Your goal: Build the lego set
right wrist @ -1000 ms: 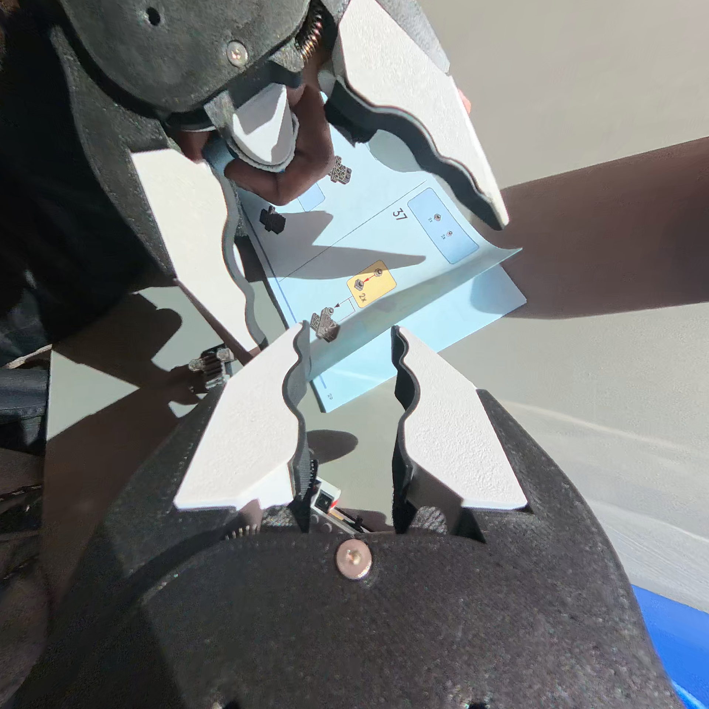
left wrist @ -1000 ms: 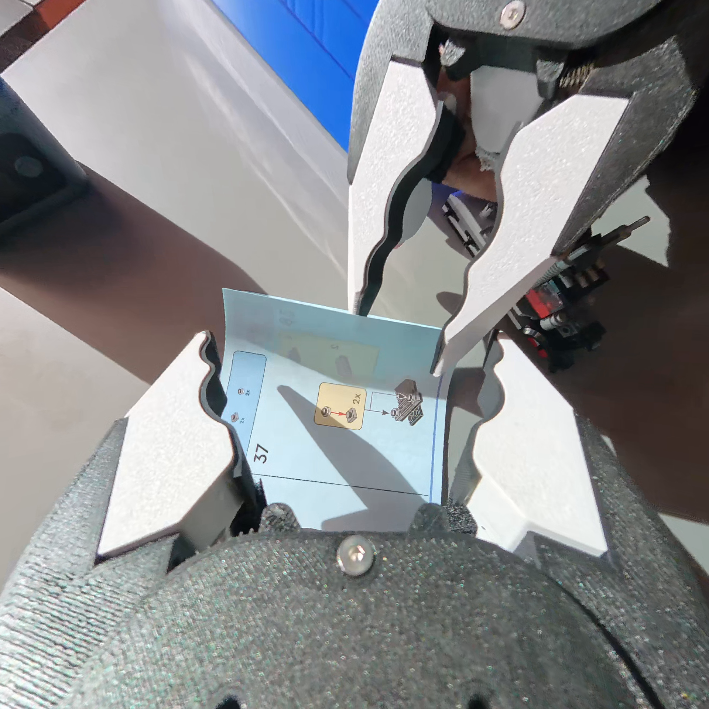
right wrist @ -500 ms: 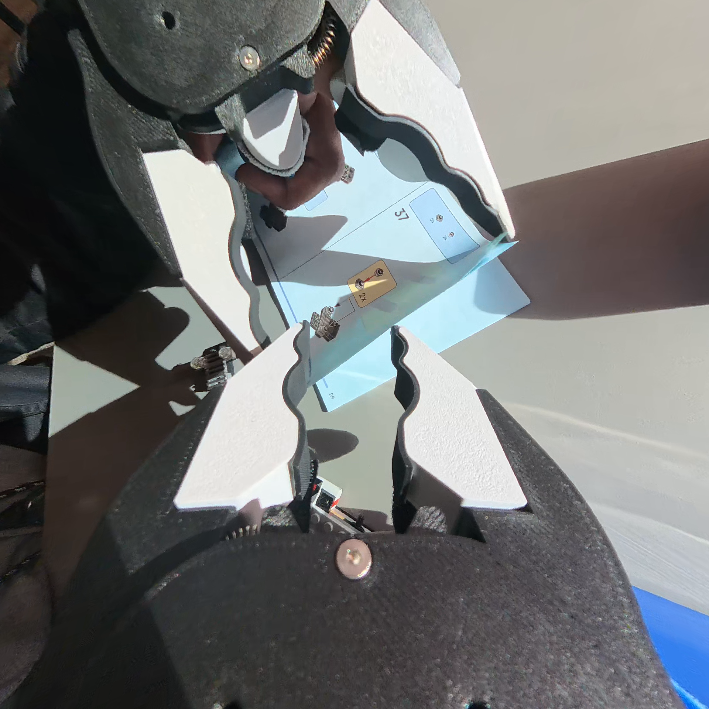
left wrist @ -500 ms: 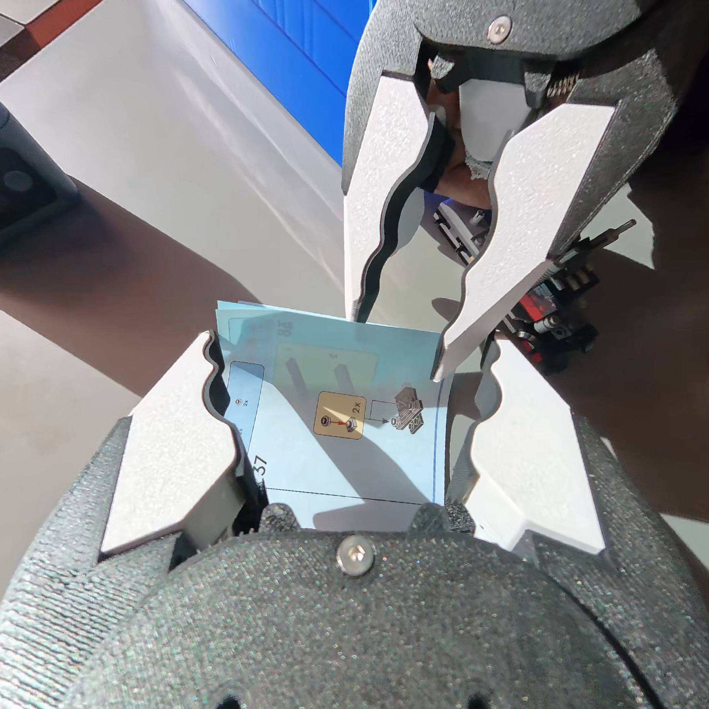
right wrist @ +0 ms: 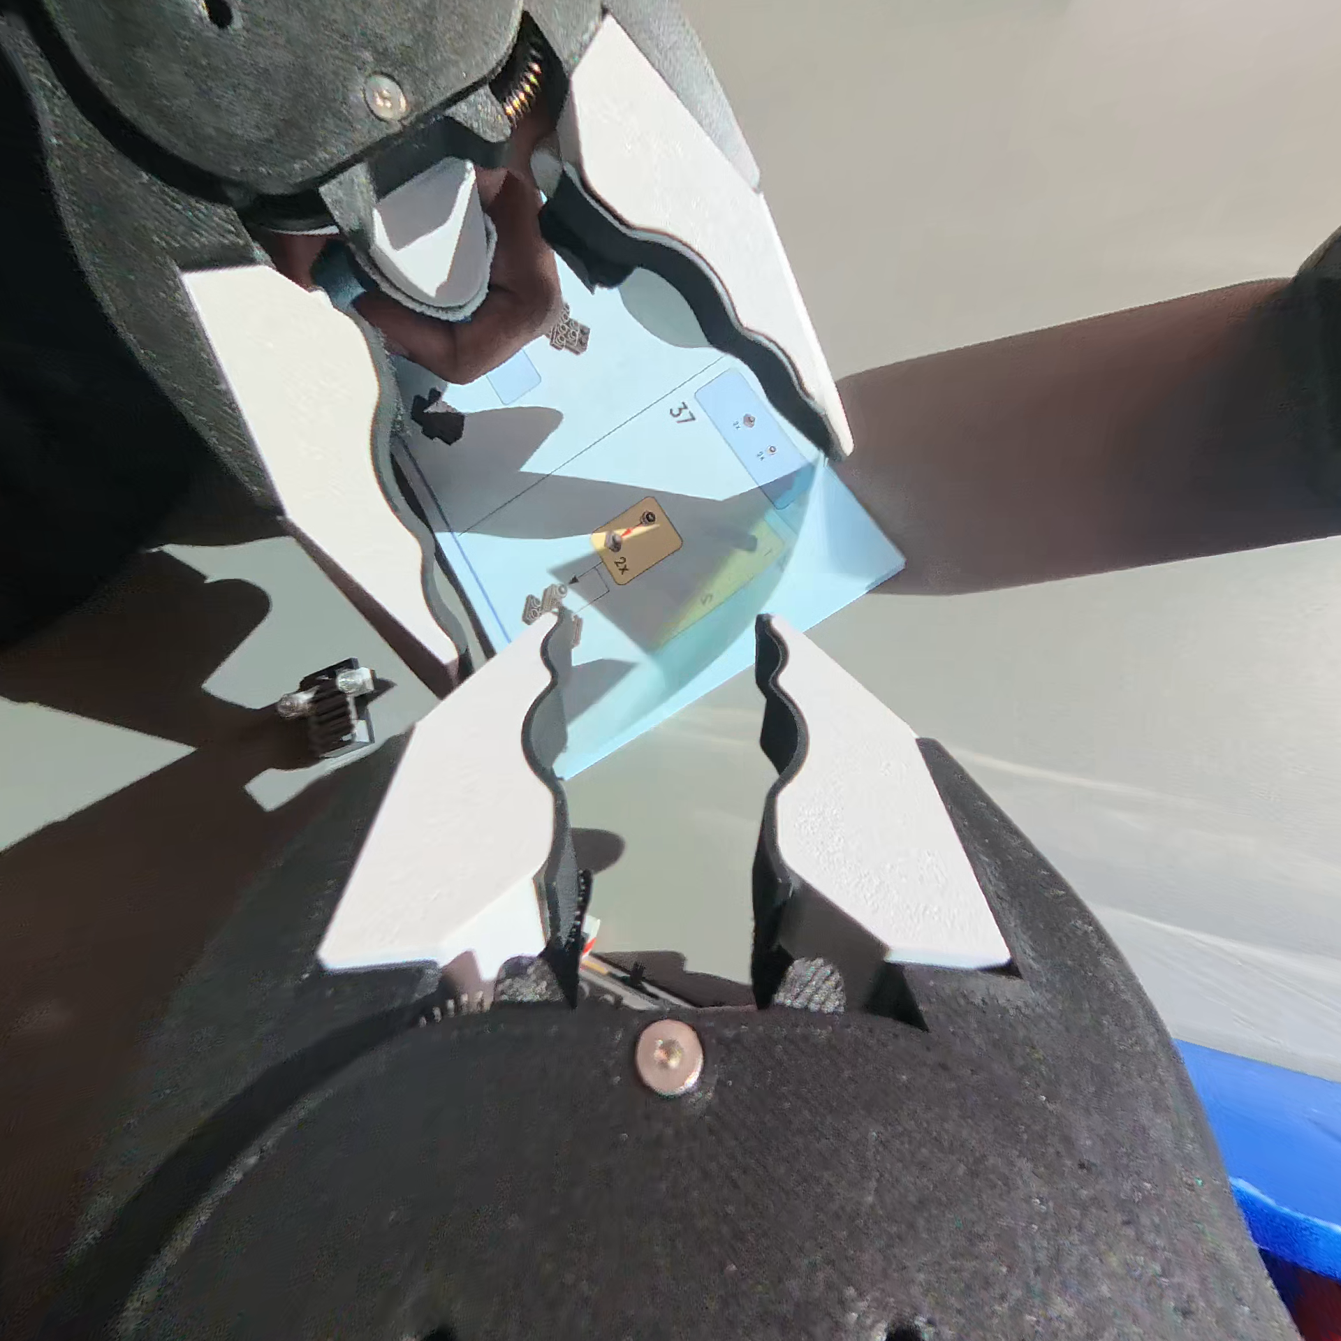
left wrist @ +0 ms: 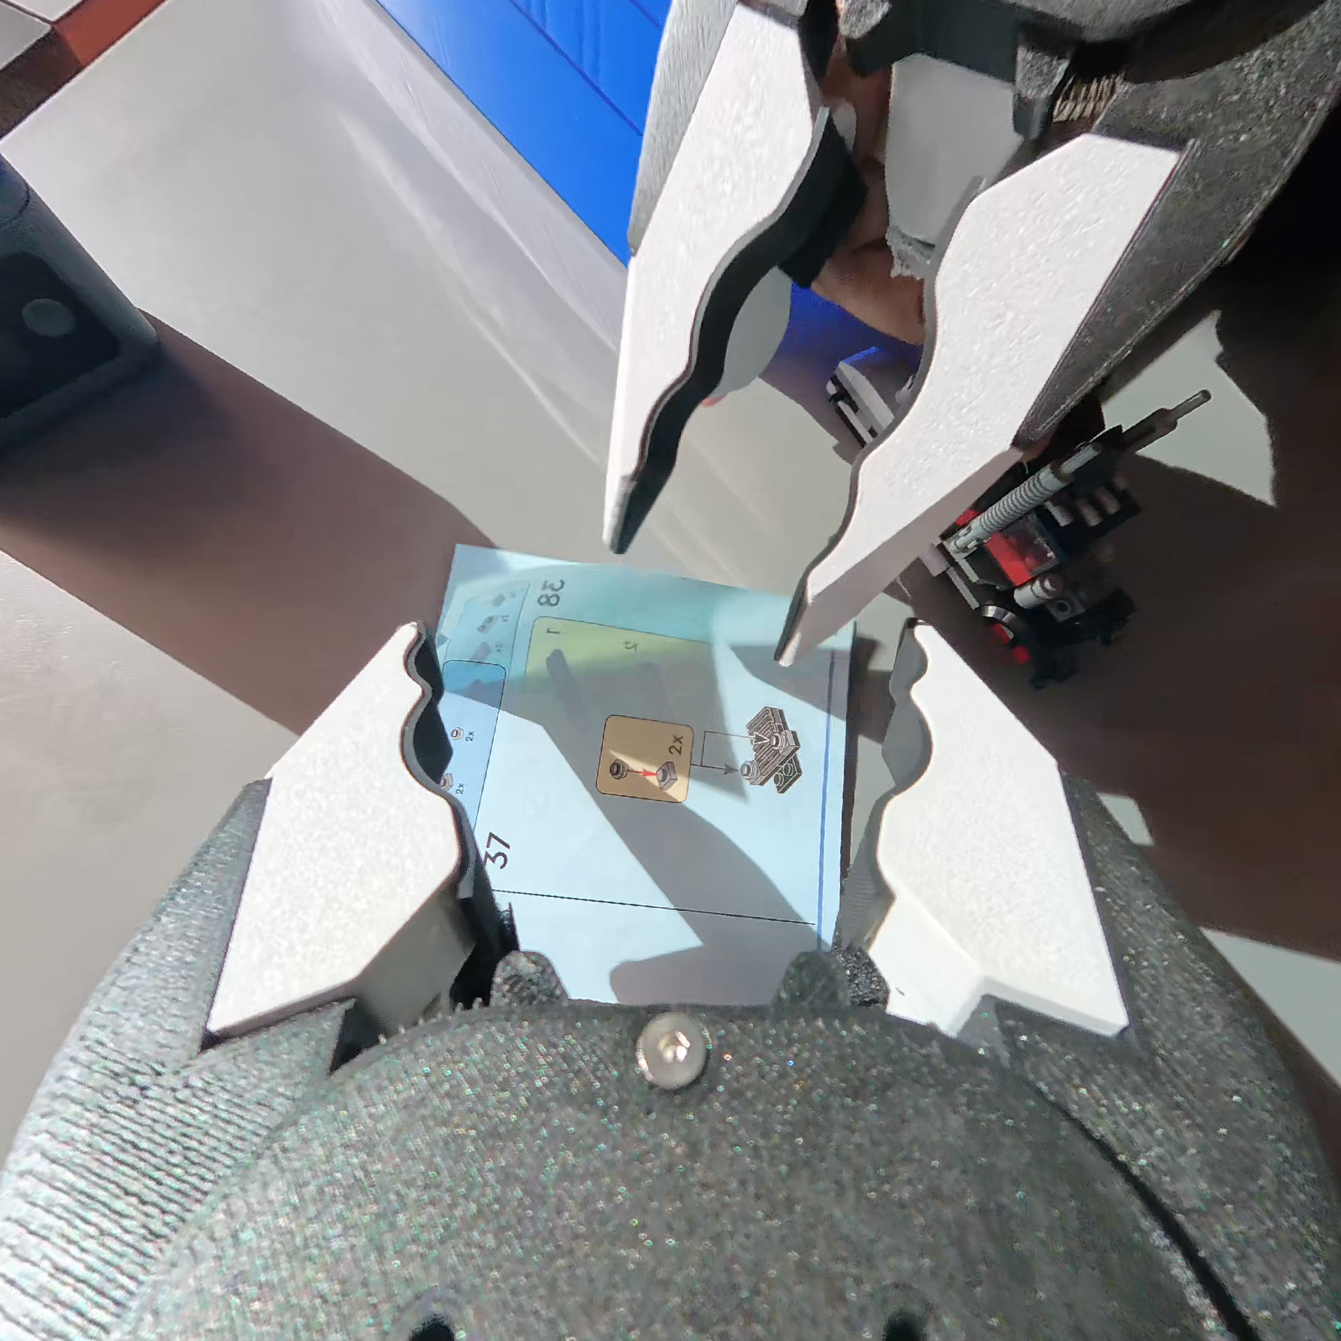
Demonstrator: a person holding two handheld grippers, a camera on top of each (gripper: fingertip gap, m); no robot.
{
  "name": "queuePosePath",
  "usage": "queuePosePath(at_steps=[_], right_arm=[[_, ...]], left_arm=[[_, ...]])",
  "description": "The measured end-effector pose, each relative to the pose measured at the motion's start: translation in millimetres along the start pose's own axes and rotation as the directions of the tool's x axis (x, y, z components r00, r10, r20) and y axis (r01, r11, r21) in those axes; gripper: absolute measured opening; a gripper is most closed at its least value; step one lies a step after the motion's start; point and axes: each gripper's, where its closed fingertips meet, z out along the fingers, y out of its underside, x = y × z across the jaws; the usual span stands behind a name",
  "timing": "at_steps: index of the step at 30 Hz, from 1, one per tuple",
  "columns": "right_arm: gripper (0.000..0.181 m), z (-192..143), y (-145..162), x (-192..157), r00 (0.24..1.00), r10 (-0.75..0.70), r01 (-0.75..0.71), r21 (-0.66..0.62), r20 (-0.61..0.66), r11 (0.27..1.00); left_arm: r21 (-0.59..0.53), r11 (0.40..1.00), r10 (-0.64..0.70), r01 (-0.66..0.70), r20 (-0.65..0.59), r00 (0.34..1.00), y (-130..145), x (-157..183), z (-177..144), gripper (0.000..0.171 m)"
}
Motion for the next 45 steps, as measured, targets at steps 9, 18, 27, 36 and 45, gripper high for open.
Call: queuePosePath(at_steps=[9,18,27,36,45], right_arm=[[0.058,9,-5,4,1.000,0.016,-0.015,0.057,-0.023,0.998],[0.066,6,-9,17,0.994,0.054,-0.046,0.082,-0.096,0.996],[0.067,9,-2,12,0.996,0.046,-0.043,0.038,-0.076,0.998],[0.067,8,-2,11,0.997,0.050,-0.048,0.038,-0.065,0.998],[0.067,7,-2,11,0.996,0.052,-0.049,0.038,-0.066,0.998]], left_arm=[[-0.004,1.000,0.001,-0.001,-0.006,1.000,1,2,-2,0.123],[-0.014,1.000,-0.006,0.006,0.003,1.000,2,1,-5,0.121],[-0.062,0.997,-0.032,0.036,0.061,0.998,11,-12,4,0.122],[-0.087,0.996,-0.029,0.034,0.055,0.998,15,-11,7,0.120],[-0.066,0.997,-0.026,0.031,0.074,0.997,12,-14,1,0.113]])
